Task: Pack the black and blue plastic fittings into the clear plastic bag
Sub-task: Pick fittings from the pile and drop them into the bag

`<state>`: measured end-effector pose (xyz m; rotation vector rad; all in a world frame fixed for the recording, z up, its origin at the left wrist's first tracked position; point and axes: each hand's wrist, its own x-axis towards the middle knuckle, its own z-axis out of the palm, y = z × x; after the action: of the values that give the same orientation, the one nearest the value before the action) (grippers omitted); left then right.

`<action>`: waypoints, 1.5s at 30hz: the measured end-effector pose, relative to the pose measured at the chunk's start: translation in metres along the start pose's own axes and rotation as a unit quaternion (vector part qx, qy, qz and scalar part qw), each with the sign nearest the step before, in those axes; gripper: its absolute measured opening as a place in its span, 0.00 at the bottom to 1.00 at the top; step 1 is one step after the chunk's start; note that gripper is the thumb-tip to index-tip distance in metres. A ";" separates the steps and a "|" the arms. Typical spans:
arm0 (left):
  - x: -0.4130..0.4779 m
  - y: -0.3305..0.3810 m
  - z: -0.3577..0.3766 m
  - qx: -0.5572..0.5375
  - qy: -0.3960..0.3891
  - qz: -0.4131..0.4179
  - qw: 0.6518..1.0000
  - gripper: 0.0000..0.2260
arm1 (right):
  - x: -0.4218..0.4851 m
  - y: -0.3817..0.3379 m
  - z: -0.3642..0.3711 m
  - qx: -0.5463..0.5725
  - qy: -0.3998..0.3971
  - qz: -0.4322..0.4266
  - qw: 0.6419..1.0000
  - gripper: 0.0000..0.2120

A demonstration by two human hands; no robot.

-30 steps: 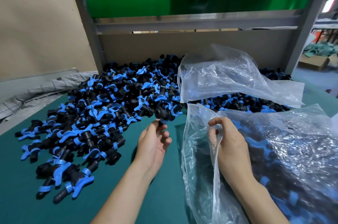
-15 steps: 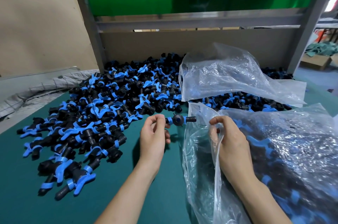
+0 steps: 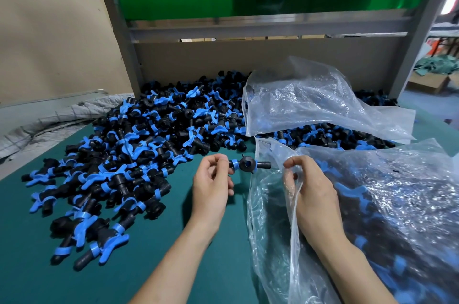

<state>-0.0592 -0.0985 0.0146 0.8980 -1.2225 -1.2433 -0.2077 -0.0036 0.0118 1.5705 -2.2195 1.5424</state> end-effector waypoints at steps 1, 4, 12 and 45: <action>0.000 0.000 0.000 -0.001 0.001 -0.001 1.000 0.08 | 0.000 0.000 0.000 0.000 0.001 -0.002 1.000 0.06; 0.000 0.000 -0.001 -0.001 0.001 -0.004 1.000 0.08 | 0.000 -0.001 -0.001 0.001 0.001 -0.003 1.000 0.06; -0.001 0.001 -0.001 0.000 -0.003 -0.004 1.000 0.08 | 0.000 -0.002 -0.001 0.001 0.004 -0.006 1.000 0.07; 0.017 -0.001 -0.016 -0.347 0.047 -0.312 0.883 0.08 | 0.000 -0.001 -0.001 -0.002 0.004 0.001 1.000 0.07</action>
<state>-0.0451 -0.1173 0.0134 0.8016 -0.3155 -1.9502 -0.2071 -0.0032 0.0131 1.5590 -2.2192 1.5414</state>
